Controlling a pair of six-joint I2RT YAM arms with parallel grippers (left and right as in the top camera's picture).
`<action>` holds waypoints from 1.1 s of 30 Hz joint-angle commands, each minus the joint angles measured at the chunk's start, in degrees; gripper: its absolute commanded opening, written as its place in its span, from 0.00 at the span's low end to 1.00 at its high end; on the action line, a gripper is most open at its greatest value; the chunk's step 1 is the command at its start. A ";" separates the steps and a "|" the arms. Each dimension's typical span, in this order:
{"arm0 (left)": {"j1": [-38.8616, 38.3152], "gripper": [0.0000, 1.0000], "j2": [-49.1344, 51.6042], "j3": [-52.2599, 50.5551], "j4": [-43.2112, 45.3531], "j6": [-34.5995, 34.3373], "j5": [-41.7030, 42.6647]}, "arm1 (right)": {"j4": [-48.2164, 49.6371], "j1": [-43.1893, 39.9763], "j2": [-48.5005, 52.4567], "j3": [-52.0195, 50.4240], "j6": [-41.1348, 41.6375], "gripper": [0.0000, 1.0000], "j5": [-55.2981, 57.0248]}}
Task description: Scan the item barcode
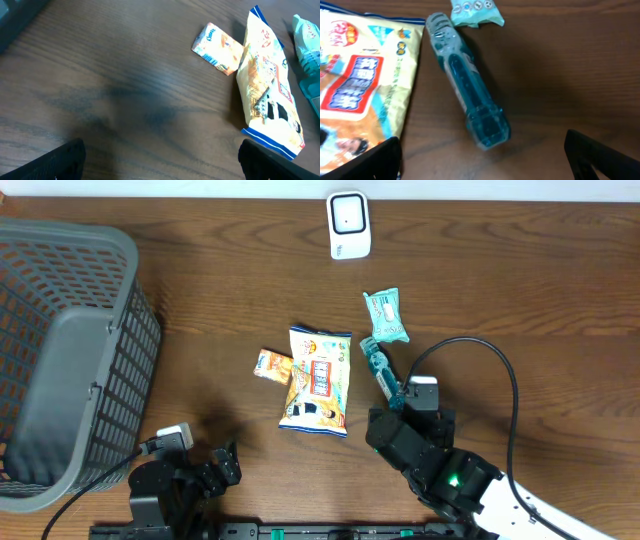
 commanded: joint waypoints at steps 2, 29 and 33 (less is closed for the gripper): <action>0.20 0.98 -0.04 -0.26 -0.22 0.52 0.72 | 4.48 -2.58 0.96 -2.97 -1.84 0.99 1.68; 0.20 0.98 -0.04 -0.28 -0.22 0.52 0.70 | 13.77 -12.46 14.49 -3.48 -19.85 0.80 -15.63; 0.20 0.98 -0.04 -0.28 -0.22 0.52 0.72 | 16.81 -12.59 18.25 -3.48 -19.85 0.73 -15.21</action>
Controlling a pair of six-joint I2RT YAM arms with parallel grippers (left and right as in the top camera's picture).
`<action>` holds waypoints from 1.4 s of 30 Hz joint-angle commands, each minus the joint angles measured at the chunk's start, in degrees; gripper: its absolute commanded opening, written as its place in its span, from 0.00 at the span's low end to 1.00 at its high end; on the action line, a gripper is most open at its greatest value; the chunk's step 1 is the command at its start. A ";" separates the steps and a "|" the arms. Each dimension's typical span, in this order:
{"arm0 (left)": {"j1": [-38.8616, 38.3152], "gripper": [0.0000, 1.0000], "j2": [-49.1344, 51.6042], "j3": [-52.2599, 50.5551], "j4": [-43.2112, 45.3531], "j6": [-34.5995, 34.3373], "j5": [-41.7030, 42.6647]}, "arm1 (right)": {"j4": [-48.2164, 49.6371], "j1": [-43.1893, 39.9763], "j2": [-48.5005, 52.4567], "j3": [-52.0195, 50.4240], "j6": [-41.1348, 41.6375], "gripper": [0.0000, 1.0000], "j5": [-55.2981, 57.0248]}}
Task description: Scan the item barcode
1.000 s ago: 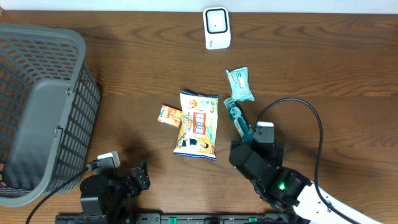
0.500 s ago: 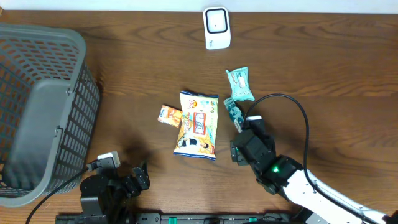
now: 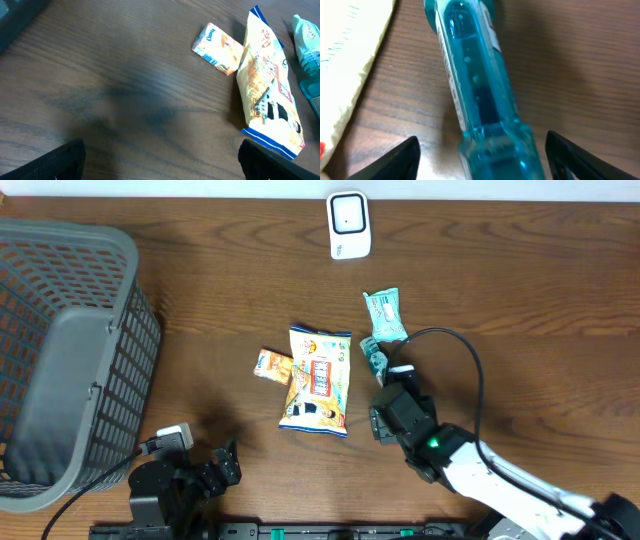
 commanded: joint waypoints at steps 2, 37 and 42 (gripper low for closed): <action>0.20 0.98 -0.04 -0.28 -0.20 0.52 0.72 | 3.30 -1.11 4.17 -0.46 -0.44 0.68 0.55; 0.20 0.98 -0.04 -0.26 -0.20 0.52 0.70 | -2.49 -4.52 -26.10 -0.22 -14.45 0.01 -27.96; 0.20 0.98 -0.04 -0.28 -0.20 0.52 0.72 | -4.17 -4.52 -34.95 -0.22 -17.42 0.01 -41.16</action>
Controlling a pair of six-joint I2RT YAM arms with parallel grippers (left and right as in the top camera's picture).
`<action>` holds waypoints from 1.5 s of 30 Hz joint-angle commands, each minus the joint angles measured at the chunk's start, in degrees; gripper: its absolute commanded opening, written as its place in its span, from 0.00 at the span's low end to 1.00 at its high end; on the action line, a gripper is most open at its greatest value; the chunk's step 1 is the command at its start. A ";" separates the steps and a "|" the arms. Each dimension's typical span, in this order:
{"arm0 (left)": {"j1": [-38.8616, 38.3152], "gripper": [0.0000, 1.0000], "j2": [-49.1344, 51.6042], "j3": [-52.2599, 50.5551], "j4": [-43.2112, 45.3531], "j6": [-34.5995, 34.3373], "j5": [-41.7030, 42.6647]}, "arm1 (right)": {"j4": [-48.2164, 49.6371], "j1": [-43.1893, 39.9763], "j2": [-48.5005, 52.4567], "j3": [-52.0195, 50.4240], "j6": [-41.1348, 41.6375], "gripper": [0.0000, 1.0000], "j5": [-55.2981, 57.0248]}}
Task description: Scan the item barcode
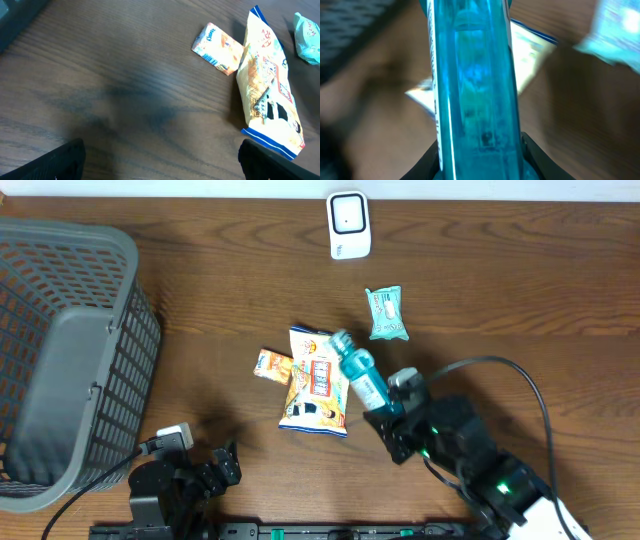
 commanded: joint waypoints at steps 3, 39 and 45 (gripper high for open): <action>0.20 0.98 -0.04 -0.26 -0.22 0.52 0.72 | 0.11 -0.42 -6.97 0.66 -4.00 0.01 -16.83; 0.20 0.98 -0.04 -0.28 -0.22 0.52 0.72 | 16.28 -0.42 8.90 3.26 -9.70 0.01 30.56; 0.20 0.98 -0.04 -0.26 -0.22 0.52 0.70 | 17.73 -0.42 23.74 13.99 -17.22 0.01 41.27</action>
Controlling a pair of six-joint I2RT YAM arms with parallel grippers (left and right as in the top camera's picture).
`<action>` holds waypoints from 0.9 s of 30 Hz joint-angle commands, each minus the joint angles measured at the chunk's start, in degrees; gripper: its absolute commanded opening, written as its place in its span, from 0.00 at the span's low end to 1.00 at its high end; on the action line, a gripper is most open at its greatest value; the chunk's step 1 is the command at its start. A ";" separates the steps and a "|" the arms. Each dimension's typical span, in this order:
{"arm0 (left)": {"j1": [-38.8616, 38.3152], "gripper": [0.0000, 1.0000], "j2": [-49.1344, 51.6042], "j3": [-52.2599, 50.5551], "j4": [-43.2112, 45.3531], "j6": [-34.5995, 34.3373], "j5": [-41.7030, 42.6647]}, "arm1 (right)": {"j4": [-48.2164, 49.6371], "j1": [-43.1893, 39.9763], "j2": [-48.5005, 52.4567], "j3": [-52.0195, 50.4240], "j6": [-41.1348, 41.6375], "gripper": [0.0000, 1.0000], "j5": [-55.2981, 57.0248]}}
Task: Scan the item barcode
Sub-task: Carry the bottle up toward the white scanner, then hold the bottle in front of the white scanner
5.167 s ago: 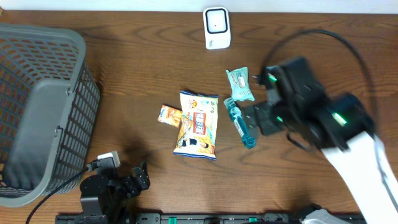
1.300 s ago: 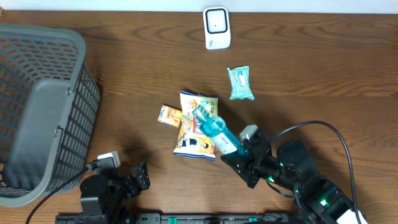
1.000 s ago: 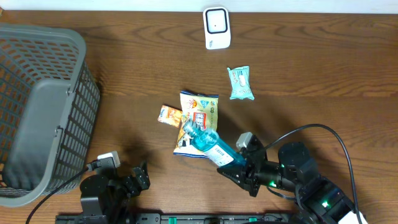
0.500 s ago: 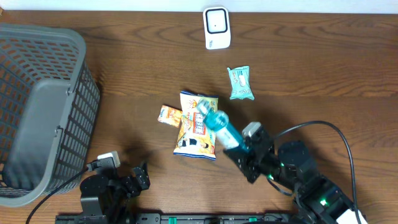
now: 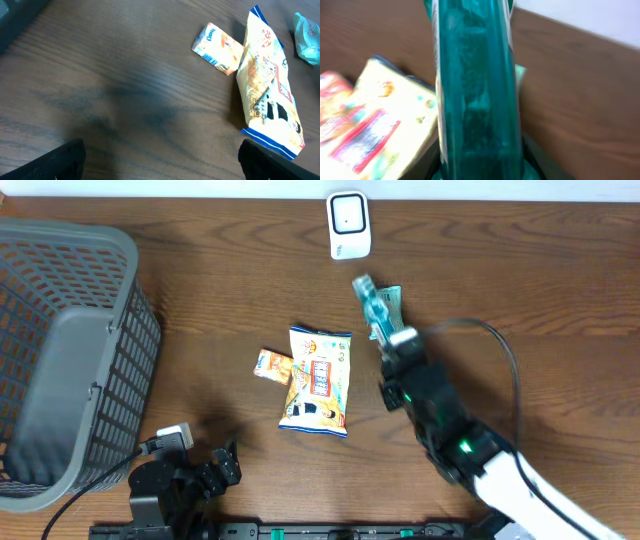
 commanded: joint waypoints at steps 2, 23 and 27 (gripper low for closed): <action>0.20 0.98 -0.04 -0.28 -0.22 0.52 0.72 | 1.57 -0.42 10.23 12.68 -10.34 0.01 13.94; 0.20 0.98 -0.04 -0.28 -0.22 0.52 0.70 | 37.00 -6.16 53.13 38.66 -53.72 0.01 36.02; 0.20 0.98 -0.04 -0.28 -0.22 0.52 0.72 | 45.18 -7.02 60.19 42.97 -58.29 0.01 35.98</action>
